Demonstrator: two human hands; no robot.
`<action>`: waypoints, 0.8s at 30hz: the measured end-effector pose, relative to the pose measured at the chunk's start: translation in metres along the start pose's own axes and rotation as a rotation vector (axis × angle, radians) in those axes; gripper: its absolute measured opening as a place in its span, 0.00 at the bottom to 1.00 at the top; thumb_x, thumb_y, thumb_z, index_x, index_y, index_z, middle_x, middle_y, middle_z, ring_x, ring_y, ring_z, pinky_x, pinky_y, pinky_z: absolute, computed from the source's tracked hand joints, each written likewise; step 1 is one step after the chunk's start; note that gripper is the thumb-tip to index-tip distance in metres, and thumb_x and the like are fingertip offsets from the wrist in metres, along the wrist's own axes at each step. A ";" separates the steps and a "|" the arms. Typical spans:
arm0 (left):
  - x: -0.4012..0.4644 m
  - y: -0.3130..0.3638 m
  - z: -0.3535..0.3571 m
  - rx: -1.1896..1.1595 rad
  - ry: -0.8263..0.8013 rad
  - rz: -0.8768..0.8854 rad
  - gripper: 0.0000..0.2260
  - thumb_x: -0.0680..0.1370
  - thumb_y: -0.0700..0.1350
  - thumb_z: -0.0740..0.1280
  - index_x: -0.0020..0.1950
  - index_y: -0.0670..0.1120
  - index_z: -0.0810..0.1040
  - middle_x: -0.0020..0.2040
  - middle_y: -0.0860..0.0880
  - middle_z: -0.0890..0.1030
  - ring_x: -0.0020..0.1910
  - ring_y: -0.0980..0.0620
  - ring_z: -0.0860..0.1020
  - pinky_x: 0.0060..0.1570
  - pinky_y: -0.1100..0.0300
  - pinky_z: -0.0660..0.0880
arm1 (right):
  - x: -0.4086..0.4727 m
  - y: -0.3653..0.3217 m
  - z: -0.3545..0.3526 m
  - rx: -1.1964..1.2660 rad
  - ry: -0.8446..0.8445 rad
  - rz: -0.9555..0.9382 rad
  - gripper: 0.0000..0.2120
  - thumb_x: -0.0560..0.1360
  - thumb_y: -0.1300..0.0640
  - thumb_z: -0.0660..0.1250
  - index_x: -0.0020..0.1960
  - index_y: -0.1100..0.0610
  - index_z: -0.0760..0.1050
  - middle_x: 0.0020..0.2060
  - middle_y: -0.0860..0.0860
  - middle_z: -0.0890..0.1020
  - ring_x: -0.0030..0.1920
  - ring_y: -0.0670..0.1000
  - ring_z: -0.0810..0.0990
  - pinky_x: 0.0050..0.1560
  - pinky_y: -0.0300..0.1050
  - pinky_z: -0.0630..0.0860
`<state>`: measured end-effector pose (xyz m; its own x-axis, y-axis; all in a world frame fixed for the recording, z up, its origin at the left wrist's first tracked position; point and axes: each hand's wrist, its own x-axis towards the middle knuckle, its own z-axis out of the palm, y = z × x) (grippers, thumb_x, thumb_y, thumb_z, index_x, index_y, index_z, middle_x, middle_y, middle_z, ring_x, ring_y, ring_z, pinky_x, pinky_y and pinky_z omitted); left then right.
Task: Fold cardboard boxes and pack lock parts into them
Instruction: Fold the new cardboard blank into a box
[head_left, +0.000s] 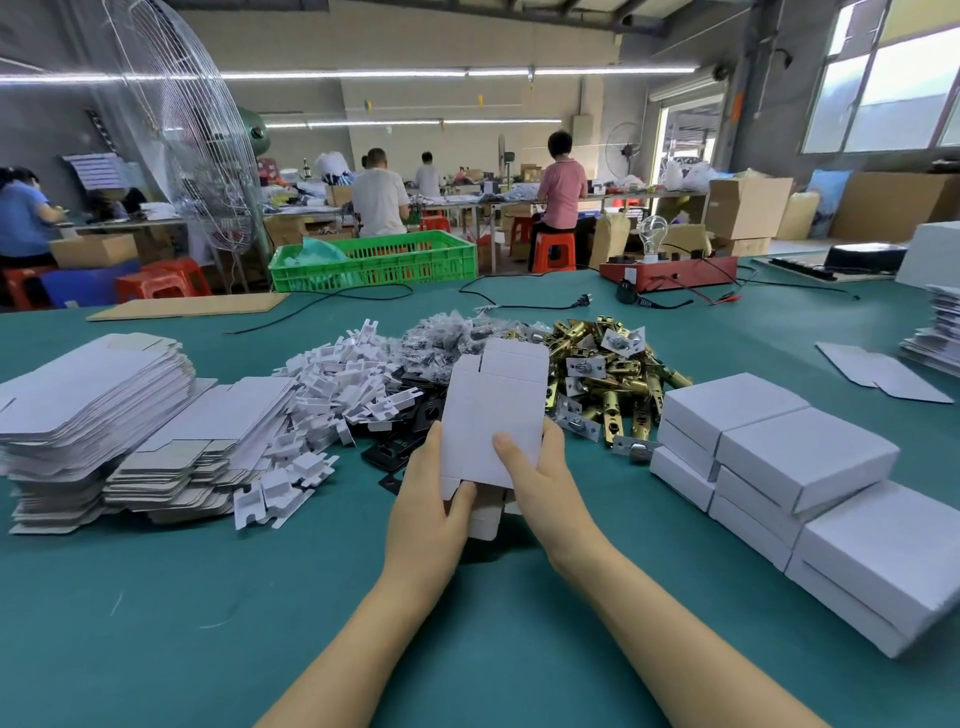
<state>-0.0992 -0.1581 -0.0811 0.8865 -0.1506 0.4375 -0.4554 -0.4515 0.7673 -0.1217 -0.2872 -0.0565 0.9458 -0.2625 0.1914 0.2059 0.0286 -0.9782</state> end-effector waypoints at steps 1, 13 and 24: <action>-0.001 0.001 0.000 0.019 0.005 0.016 0.29 0.80 0.39 0.65 0.79 0.46 0.57 0.67 0.59 0.63 0.62 0.68 0.61 0.51 0.86 0.54 | -0.001 0.000 0.001 -0.025 0.003 -0.012 0.22 0.79 0.52 0.63 0.70 0.51 0.59 0.62 0.44 0.74 0.60 0.42 0.75 0.60 0.41 0.74; -0.002 -0.001 -0.004 0.116 0.082 0.039 0.30 0.77 0.38 0.69 0.77 0.45 0.62 0.74 0.50 0.69 0.71 0.49 0.69 0.56 0.78 0.57 | -0.009 0.000 0.007 -0.164 -0.035 -0.012 0.34 0.73 0.52 0.73 0.68 0.49 0.54 0.56 0.37 0.73 0.57 0.38 0.75 0.50 0.32 0.73; -0.008 0.005 0.000 0.191 0.080 0.096 0.31 0.75 0.37 0.71 0.76 0.45 0.66 0.69 0.48 0.76 0.63 0.44 0.77 0.45 0.70 0.62 | -0.017 -0.007 0.011 -0.242 0.031 -0.023 0.28 0.71 0.47 0.73 0.58 0.52 0.56 0.58 0.49 0.74 0.57 0.50 0.76 0.53 0.52 0.79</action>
<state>-0.1088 -0.1591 -0.0805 0.8269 -0.1341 0.5461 -0.5069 -0.5982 0.6206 -0.1359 -0.2724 -0.0524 0.9326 -0.2897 0.2151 0.1578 -0.2086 -0.9652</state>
